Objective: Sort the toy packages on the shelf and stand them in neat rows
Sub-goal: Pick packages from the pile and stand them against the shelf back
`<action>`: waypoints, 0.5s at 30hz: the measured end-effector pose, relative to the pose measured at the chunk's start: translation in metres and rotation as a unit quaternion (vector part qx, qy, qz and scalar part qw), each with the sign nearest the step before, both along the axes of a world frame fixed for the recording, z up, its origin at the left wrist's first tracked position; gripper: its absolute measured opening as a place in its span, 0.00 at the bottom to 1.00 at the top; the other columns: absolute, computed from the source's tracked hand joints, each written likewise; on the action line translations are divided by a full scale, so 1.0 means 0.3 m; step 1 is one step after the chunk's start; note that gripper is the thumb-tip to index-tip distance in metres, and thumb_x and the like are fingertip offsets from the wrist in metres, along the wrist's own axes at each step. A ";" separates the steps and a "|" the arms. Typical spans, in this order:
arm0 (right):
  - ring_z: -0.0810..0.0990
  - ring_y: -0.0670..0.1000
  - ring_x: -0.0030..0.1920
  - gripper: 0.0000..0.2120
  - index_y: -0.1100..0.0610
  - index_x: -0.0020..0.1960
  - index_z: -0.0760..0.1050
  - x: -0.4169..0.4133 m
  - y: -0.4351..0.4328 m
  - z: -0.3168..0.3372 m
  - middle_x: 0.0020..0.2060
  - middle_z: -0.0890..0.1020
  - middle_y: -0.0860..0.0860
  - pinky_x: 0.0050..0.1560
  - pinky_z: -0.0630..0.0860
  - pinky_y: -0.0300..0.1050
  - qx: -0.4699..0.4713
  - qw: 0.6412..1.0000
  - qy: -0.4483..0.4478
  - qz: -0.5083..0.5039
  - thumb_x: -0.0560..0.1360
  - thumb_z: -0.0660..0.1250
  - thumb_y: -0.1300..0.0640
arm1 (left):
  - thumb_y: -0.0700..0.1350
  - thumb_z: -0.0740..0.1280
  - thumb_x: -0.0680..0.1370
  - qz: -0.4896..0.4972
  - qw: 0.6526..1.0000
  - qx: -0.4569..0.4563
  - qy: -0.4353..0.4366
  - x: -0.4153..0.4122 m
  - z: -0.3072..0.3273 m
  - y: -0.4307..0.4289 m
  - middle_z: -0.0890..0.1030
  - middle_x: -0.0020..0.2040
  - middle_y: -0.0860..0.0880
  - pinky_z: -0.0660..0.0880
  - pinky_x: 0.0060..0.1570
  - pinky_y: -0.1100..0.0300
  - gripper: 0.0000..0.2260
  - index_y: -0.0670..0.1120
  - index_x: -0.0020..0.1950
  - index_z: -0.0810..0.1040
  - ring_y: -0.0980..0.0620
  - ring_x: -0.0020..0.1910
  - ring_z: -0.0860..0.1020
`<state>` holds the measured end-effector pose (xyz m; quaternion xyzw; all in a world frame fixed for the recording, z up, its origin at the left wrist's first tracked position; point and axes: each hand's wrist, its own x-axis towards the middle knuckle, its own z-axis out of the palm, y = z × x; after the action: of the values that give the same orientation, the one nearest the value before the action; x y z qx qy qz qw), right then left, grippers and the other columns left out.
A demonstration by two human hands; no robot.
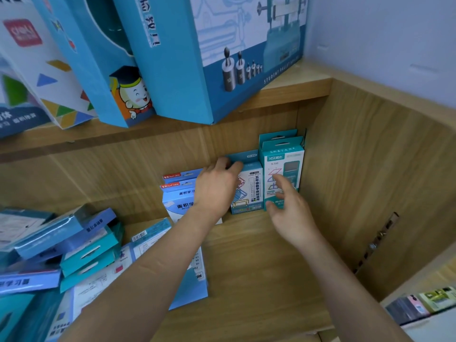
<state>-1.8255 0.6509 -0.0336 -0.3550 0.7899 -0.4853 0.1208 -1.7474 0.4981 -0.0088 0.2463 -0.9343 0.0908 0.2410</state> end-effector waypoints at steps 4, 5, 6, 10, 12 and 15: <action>0.70 0.49 0.67 0.29 0.49 0.73 0.59 0.020 0.002 0.003 0.69 0.70 0.48 0.67 0.70 0.49 0.002 1.000 0.003 0.004 0.76 0.65 0.61 | 0.46 0.76 0.65 -0.009 1.000 0.004 0.021 0.026 0.008 -0.001 0.79 0.49 0.44 0.73 0.46 0.50 0.20 0.48 0.56 0.79 0.40 0.44 0.79; 0.71 0.49 0.66 0.28 0.49 0.73 0.60 0.029 -0.001 0.004 0.68 0.71 0.48 0.66 0.70 0.48 -0.004 1.000 0.003 0.010 0.76 0.65 0.62 | 0.48 0.76 0.66 -0.003 1.000 -0.003 0.027 0.048 0.017 0.004 0.79 0.51 0.45 0.71 0.50 0.49 0.22 0.49 0.59 0.77 0.41 0.48 0.78; 0.72 0.49 0.64 0.28 0.48 0.72 0.61 0.041 -0.006 0.004 0.67 0.71 0.48 0.65 0.70 0.46 -0.010 1.000 -0.004 0.019 0.76 0.65 0.61 | 0.49 0.76 0.66 0.009 0.999 -0.005 0.043 0.079 0.028 0.010 0.78 0.53 0.45 0.70 0.52 0.48 0.24 0.50 0.61 0.76 0.42 0.51 0.76; 0.76 0.46 0.57 0.25 0.50 0.70 0.64 0.100 -0.053 0.017 0.64 0.73 0.48 0.59 0.69 0.40 -0.052 0.988 -0.130 0.073 0.76 0.65 0.63 | 0.49 0.75 0.67 0.113 0.978 0.081 0.154 0.257 0.063 0.002 0.74 0.57 0.46 0.68 0.56 0.45 0.26 0.50 0.64 0.72 0.43 0.58 0.72; 0.76 0.45 0.56 0.23 0.50 0.69 0.67 0.131 -0.078 0.024 0.62 0.74 0.49 0.61 0.71 0.42 -0.071 0.971 -0.207 0.094 0.76 0.65 0.62 | 0.52 0.75 0.68 0.174 0.955 0.179 0.163 0.339 0.052 -0.034 0.73 0.61 0.47 0.67 0.60 0.43 0.31 0.50 0.67 0.67 0.44 0.62 0.69; 0.76 0.47 0.59 0.21 0.49 0.68 0.68 0.164 -0.106 0.017 0.62 0.76 0.51 0.65 0.72 0.50 -0.076 0.957 -0.262 0.099 0.76 0.65 0.62 | 0.53 0.75 0.69 0.175 0.927 0.313 0.110 0.391 0.010 -0.083 0.74 0.64 0.48 0.71 0.58 0.45 0.35 0.49 0.70 0.61 0.44 0.61 0.74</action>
<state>-1.7763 0.6191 -0.0286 -0.3001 0.6522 -0.6053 0.3439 -1.6300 0.4731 -0.0059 0.4770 -0.8250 -0.1935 0.2332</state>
